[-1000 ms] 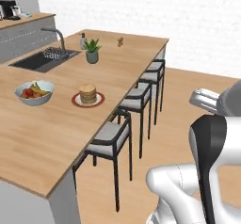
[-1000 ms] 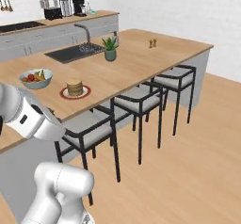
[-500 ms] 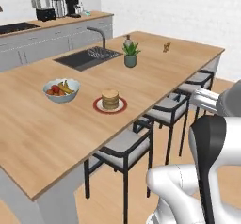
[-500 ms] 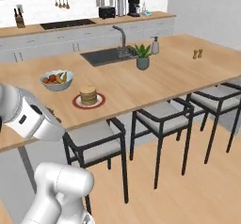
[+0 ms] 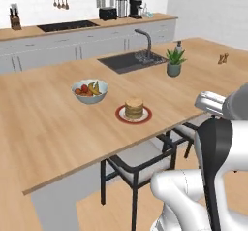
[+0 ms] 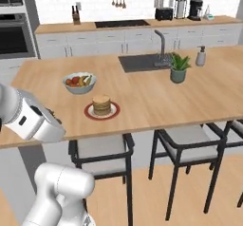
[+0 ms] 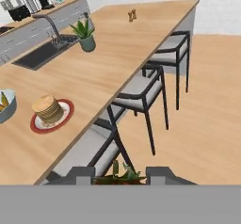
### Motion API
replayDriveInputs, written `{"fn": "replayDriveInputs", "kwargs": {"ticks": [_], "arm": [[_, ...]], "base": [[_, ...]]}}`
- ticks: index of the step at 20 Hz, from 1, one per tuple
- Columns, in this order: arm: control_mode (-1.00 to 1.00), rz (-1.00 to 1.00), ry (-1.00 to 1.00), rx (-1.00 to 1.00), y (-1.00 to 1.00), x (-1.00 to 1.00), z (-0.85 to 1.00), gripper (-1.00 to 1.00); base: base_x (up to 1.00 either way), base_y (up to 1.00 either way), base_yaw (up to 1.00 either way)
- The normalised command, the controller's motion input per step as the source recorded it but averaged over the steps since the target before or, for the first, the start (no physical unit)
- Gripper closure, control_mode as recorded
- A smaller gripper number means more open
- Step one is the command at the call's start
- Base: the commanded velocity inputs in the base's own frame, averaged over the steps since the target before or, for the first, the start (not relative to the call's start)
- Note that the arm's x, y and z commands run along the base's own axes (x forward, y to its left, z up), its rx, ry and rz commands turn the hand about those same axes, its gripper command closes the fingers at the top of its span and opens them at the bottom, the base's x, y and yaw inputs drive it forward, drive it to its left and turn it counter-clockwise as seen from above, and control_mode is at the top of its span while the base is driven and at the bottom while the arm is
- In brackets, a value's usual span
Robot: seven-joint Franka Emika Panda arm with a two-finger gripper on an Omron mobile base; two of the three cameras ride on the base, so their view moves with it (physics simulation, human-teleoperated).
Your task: Take the strawberry from the fridge and place it on top of the pancake, located on the dining counter.
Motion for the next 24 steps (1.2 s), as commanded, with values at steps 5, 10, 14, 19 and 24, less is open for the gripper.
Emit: {"fn": "replayDriveInputs", "kwargs": {"ticks": [5, 10, 14, 19, 24], "arm": [[1.0, 0.0, 0.0, 0.0, 0.0, 0.0, 0.0, 1.0], [1.0, 0.0, 0.0, 0.0, 0.0, 0.0, 0.0, 1.0], [1.0, 0.0, 0.0, 0.0, 0.0, 0.0, 0.0, 1.0], [1.0, 0.0, 0.0, 0.0, 0.0, 0.0, 0.0, 1.0], [-1.0, 0.04, 0.02, 0.04, -0.1, 0.2, -0.02, 1.0]], "base": [[0.63, -0.28, 0.49], [0.53, -0.33, 0.44], [0.54, -0.59, 0.37], [0.7, -0.67, 0.37], [0.71, -0.54, 0.22]]}}
